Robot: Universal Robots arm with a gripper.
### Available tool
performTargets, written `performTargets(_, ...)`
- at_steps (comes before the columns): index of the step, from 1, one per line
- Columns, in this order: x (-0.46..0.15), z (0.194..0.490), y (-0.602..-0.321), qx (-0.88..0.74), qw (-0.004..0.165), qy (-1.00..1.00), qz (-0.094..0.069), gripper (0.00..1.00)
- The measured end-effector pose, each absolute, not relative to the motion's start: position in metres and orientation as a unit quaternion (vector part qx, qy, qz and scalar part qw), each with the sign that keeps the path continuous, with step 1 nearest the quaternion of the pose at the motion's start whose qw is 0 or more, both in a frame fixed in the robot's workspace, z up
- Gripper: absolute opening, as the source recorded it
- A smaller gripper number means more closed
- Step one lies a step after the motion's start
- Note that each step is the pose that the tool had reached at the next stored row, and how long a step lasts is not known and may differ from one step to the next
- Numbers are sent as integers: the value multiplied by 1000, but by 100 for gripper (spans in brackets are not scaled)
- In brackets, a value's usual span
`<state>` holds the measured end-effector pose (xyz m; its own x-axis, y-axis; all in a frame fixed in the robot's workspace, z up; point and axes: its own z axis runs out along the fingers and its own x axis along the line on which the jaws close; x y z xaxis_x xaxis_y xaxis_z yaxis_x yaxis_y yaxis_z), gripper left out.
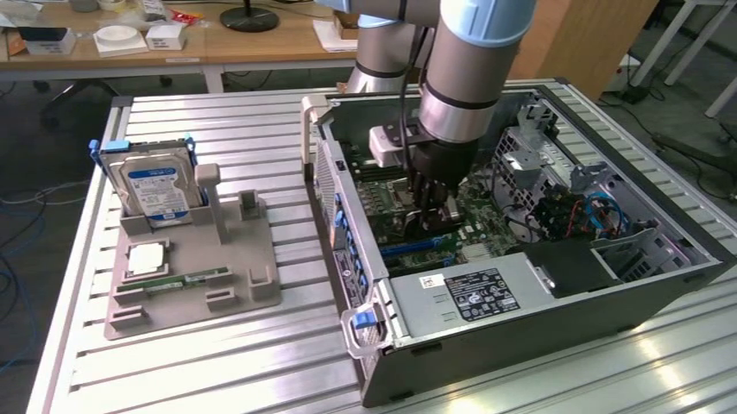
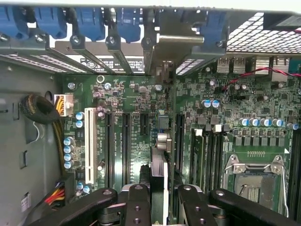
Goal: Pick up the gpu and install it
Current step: 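Insert the gpu into the slot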
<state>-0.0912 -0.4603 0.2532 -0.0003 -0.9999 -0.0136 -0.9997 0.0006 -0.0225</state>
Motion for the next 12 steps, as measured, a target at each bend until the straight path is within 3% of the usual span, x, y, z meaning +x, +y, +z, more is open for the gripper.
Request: performTargets(12,-92,246,-459,-707,13,707,-3,27)
